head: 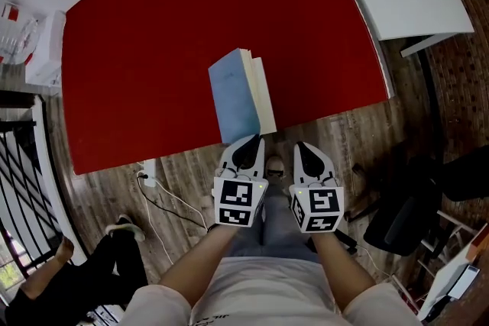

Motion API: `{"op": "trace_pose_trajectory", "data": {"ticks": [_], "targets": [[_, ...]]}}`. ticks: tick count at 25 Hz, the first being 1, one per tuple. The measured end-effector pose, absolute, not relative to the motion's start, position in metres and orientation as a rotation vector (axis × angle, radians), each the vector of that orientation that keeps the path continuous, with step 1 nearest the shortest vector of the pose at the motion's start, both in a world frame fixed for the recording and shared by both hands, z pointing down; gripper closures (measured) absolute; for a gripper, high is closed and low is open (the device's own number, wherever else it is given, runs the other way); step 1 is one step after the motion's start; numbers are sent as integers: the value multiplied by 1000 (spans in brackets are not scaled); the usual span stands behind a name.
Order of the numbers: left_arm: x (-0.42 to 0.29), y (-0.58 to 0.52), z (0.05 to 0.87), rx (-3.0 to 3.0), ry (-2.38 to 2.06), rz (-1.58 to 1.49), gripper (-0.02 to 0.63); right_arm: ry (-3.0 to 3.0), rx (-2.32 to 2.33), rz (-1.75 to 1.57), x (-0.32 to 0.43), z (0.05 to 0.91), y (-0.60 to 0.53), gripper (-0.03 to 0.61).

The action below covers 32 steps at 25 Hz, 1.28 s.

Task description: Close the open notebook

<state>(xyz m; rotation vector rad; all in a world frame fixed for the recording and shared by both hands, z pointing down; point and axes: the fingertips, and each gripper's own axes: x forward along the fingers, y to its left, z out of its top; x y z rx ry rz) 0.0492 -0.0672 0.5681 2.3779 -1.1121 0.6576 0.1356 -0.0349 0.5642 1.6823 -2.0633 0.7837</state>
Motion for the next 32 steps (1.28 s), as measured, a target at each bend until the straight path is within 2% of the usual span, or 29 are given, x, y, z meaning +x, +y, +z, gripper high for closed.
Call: {"op": "trace_pose_trajectory", "data": {"ticks": [17,27,32], "targets": [[83,-64,648,2243,-1126,857,594,-2050,1669,820,159,586,-27,574],[90,-64,658,2284,-1136,919,590,-2053,1653,835,165,594,-28,574],[92,-63,658,2242,-1100,856,571,-2061,1638,829,164,594,-30,573]]}}
